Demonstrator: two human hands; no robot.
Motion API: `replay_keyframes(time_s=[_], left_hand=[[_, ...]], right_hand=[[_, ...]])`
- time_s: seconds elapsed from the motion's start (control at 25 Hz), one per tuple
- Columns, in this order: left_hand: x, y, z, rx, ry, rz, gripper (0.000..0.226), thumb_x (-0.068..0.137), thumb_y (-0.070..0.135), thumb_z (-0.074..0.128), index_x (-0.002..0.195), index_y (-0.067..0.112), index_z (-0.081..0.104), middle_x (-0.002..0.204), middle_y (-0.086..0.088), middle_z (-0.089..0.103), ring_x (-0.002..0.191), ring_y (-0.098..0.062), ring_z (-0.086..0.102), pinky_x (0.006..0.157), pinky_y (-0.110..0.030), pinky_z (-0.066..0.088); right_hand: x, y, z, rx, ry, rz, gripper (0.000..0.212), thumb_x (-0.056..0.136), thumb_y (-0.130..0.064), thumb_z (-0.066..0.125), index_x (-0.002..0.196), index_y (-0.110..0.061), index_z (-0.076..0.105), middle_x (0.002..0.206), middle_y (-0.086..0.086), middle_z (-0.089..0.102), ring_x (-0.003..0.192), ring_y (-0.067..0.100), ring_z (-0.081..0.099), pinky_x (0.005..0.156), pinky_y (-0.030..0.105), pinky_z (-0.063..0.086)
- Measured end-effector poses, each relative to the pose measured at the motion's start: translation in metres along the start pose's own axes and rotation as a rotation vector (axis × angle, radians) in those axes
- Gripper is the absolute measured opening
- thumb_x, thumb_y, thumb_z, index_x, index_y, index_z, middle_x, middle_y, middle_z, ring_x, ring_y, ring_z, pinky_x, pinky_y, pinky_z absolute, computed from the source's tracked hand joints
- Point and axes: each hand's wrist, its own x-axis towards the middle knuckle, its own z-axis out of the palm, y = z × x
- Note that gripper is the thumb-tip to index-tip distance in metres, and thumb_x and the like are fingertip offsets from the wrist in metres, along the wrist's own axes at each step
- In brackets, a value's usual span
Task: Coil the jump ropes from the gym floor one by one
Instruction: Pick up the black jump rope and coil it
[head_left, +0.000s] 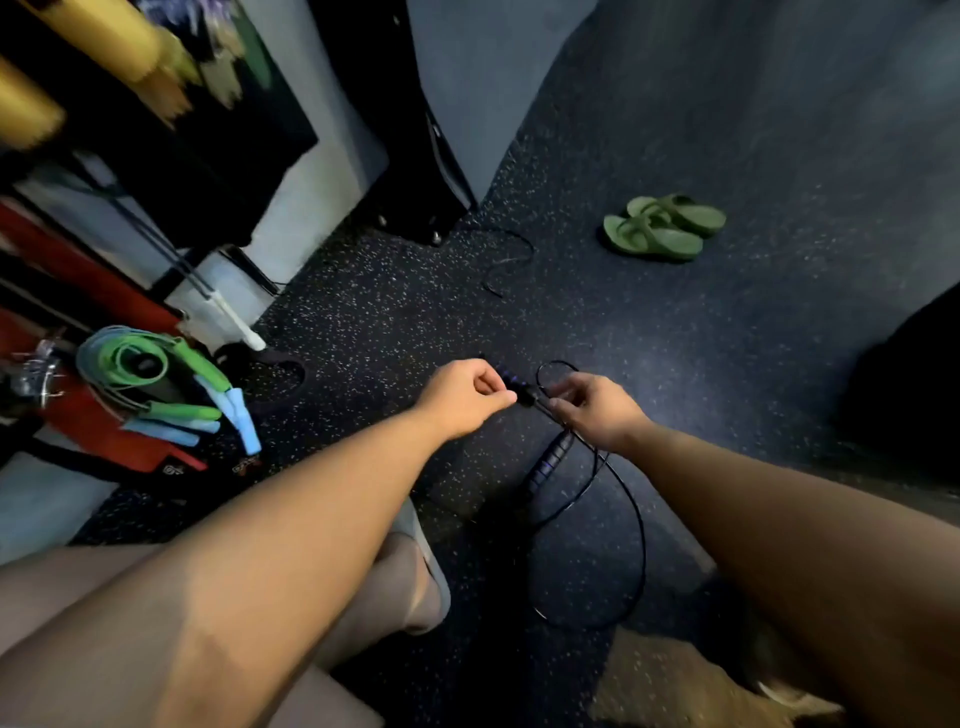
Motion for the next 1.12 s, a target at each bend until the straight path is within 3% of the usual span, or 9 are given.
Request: replay_keyframes(time_s=[0.2, 0.36, 0.48, 0.64, 0.76, 0.92, 1.0, 1.12], left_hand=[[0.037, -0.014, 0.05, 0.043, -0.11, -0.017, 0.017, 0.082, 0.04, 0.078, 0.085, 0.026, 0.069, 0.076, 0.014, 0.064, 0.071, -0.005, 0.06, 0.058, -0.02, 0.039], [0.079, -0.034, 0.097, 0.095, -0.198, -0.039, 0.018, 0.081, 0.039, 0.079, 0.089, 0.03, 0.065, 0.083, 0.015, 0.067, 0.081, -0.011, 0.066, 0.076, -0.029, 0.053], [0.113, -0.046, 0.127, 0.247, -0.244, 0.01, 0.024, 0.083, 0.04, 0.075, 0.104, 0.033, 0.064, 0.104, 0.013, 0.064, 0.099, -0.013, 0.063, 0.09, -0.034, 0.052], [0.157, -0.055, 0.15, 0.532, -0.16, 0.225, 0.04, 0.09, 0.037, 0.062, 0.128, 0.031, 0.054, 0.13, 0.004, 0.05, 0.123, -0.021, 0.047, 0.106, -0.038, 0.037], [0.182, -0.065, 0.154, 0.514, -0.088, 0.134, 0.037, 0.095, 0.034, 0.053, 0.13, 0.024, 0.052, 0.132, -0.002, 0.05, 0.12, -0.027, 0.05, 0.105, -0.041, 0.037], [0.199, -0.078, 0.144, 0.438, -0.266, -0.104, 0.022, 0.103, 0.034, 0.039, 0.12, 0.027, 0.051, 0.116, -0.008, 0.063, 0.098, -0.03, 0.06, 0.086, -0.044, 0.048], [0.2, -0.081, 0.142, 0.569, -0.363, -0.078, 0.027, 0.105, 0.034, 0.037, 0.131, 0.033, 0.047, 0.118, -0.011, 0.063, 0.1, -0.032, 0.059, 0.085, -0.044, 0.049], [0.205, -0.081, 0.147, 0.768, -0.33, 0.042, 0.037, 0.105, 0.034, 0.038, 0.141, 0.038, 0.045, 0.127, -0.006, 0.062, 0.11, -0.03, 0.058, 0.094, -0.041, 0.039]], right_hand=[[0.017, 0.048, 0.02, 0.045, -0.032, 0.101, 0.006, 0.093, -0.032, 0.065, 0.098, -0.028, 0.064, 0.082, -0.007, 0.066, 0.081, 0.017, 0.065, 0.072, 0.026, 0.048], [0.048, 0.083, 0.042, 0.037, -0.063, 0.167, 0.012, 0.093, -0.031, 0.064, 0.103, -0.025, 0.066, 0.089, -0.006, 0.066, 0.083, 0.014, 0.062, 0.073, 0.027, 0.045], [0.077, 0.108, 0.057, 0.021, -0.106, 0.192, 0.016, 0.095, -0.029, 0.063, 0.109, -0.022, 0.066, 0.091, -0.005, 0.065, 0.085, 0.014, 0.061, 0.075, 0.024, 0.043], [0.12, 0.134, 0.072, -0.042, -0.127, 0.188, 0.02, 0.093, -0.028, 0.062, 0.112, -0.023, 0.066, 0.109, 0.002, 0.069, 0.101, 0.022, 0.065, 0.092, 0.037, 0.053], [0.14, 0.143, 0.081, -0.088, -0.068, 0.165, 0.027, 0.092, -0.029, 0.059, 0.118, -0.021, 0.06, 0.118, 0.007, 0.057, 0.111, 0.028, 0.055, 0.099, 0.04, 0.048], [0.154, 0.15, 0.09, -0.071, -0.142, 0.155, 0.023, 0.091, -0.034, 0.055, 0.112, -0.027, 0.06, 0.113, 0.004, 0.059, 0.116, 0.029, 0.054, 0.1, 0.042, 0.047], [0.153, 0.15, 0.092, -0.08, -0.138, 0.097, 0.013, 0.09, -0.035, 0.055, 0.1, -0.03, 0.062, 0.108, 0.001, 0.063, 0.115, 0.027, 0.053, 0.1, 0.04, 0.045], [0.141, 0.143, 0.091, -0.038, -0.067, -0.039, 0.013, 0.087, -0.032, 0.059, 0.099, -0.029, 0.06, 0.097, -0.009, 0.061, 0.1, 0.017, 0.053, 0.089, 0.032, 0.043]])
